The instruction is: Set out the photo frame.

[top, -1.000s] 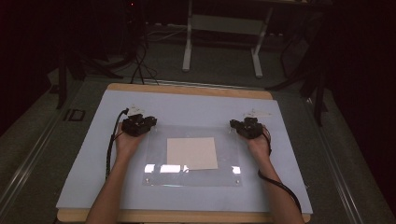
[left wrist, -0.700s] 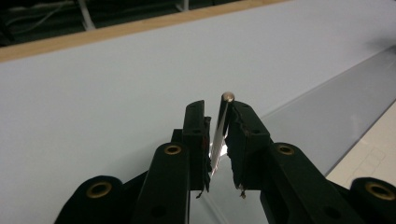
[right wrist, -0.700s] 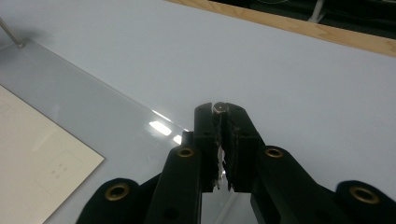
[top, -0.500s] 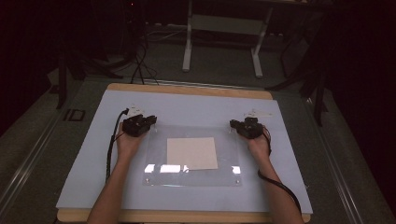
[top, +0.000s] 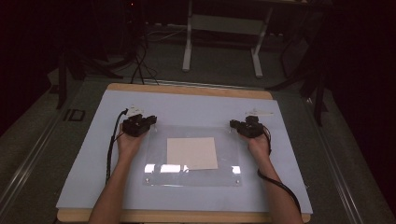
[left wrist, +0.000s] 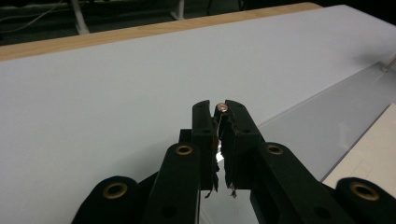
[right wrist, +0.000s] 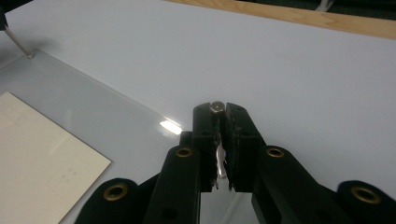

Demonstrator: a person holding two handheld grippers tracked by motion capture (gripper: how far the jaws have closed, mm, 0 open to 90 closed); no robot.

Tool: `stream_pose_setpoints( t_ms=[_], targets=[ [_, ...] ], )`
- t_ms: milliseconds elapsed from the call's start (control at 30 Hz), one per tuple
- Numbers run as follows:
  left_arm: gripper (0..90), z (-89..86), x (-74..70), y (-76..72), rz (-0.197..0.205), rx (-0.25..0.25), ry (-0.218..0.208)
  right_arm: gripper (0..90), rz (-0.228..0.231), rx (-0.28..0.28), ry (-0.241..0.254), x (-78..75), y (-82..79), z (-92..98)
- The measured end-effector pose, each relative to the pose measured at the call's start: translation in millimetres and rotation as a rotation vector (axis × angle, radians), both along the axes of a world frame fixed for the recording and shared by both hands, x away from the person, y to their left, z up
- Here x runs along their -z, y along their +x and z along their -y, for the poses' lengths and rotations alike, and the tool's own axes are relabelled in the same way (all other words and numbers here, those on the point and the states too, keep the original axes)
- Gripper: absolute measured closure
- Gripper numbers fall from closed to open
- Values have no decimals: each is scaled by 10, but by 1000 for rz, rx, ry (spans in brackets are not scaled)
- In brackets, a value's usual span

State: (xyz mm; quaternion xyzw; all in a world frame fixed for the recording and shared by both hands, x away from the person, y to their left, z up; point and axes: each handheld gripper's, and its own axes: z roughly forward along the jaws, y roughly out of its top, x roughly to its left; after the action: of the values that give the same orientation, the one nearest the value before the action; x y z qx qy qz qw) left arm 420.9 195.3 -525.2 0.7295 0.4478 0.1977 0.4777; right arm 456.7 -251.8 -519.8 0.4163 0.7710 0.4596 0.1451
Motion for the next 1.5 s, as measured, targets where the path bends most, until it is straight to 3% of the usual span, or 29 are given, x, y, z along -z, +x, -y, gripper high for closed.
stream_pose_setpoints(
  t_ms=[33, 233, 400, 467, 633, 1200, 1333, 1500],
  targets=[
    [834, -19, 15, 15, -10, 6, -29, 829, -21, -5, 20, 2, 17, 18],
    [834, -39, 15, 76, -47, 16, -47, 824, -74, -12, 36, -16, 71, 38],
    [844, -30, 10, 126, -67, 14, -40, 828, -104, -10, 42, -29, 120, 39],
    [851, -9, -1, 156, -72, 11, -13, 831, -120, -8, 47, -33, 154, 40],
    [857, -6, -3, 218, -86, 9, -16, 835, -157, -5, 73, -33, 226, 51],
    [856, -3, -11, 357, -148, -23, -60, 843, -197, 29, 117, -18, 335, 44],
    [856, 4, -2, 394, -169, -44, -85, 847, -194, 44, 109, -20, 350, 25],
    [855, 29, 3, 420, -189, -75, -101, 803, -194, 60, 54, -55, 344, -4]
  ],
)
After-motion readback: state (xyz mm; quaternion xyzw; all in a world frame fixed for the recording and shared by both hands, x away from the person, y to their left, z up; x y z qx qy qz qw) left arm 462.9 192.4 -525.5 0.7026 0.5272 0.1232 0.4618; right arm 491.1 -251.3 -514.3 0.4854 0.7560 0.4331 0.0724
